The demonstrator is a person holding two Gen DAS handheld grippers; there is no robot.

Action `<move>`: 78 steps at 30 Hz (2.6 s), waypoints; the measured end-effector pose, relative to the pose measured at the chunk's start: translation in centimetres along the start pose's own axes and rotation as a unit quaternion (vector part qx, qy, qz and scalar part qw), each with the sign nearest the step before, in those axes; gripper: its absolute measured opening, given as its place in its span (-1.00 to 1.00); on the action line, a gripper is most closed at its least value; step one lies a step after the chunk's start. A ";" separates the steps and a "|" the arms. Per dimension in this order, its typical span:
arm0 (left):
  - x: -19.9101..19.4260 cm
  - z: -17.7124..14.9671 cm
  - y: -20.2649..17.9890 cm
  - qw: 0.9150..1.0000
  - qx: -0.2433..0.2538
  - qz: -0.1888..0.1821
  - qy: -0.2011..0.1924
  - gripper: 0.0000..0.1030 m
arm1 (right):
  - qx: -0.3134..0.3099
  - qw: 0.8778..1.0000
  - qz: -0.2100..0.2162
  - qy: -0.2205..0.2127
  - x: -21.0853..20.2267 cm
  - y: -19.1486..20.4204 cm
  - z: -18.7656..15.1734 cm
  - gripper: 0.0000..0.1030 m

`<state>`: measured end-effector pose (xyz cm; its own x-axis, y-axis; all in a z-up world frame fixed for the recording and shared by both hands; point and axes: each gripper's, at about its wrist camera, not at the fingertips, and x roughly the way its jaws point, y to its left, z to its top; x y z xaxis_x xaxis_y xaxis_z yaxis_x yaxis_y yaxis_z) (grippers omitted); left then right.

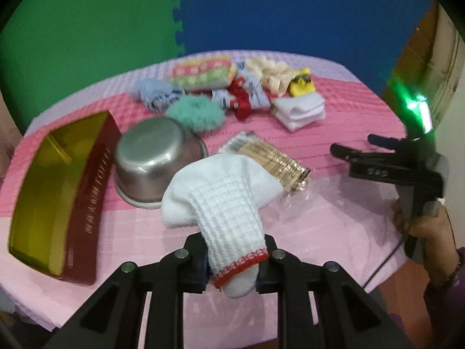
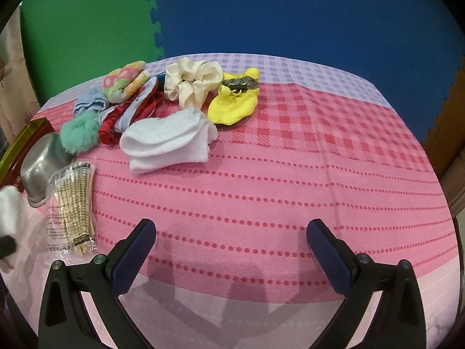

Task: Organize soft objects
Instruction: 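Carry the glove over the gold tin and open the left gripper, then grasp the bag of cotton swabs with the right gripper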

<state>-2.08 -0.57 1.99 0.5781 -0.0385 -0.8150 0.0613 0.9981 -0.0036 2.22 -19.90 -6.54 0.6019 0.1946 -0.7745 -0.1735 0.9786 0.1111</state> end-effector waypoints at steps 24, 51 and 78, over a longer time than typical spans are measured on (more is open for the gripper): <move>-3.7 1.0 14.4 0.992 -0.049 0.113 -0.024 -0.59 | -0.014 0.999 -0.029 0.023 0.8 0.5 0.3 1.00; 8.6 6.9 26.0 0.983 -0.044 0.153 0.090 -0.23 | -0.010 0.999 -0.030 0.026 0.9 0.5 0.3 1.00; -7.0 -8.4 14.6 0.990 -0.132 0.047 0.028 0.12 | -0.083 0.992 0.097 0.005 -4.0 9.2 1.2 1.00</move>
<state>-12.09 14.64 2.78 0.5247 0.0512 -0.8497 -0.2095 0.9752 -0.0707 -0.81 -11.58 -1.68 0.5378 0.3762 -0.7545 -0.4119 0.8981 0.1542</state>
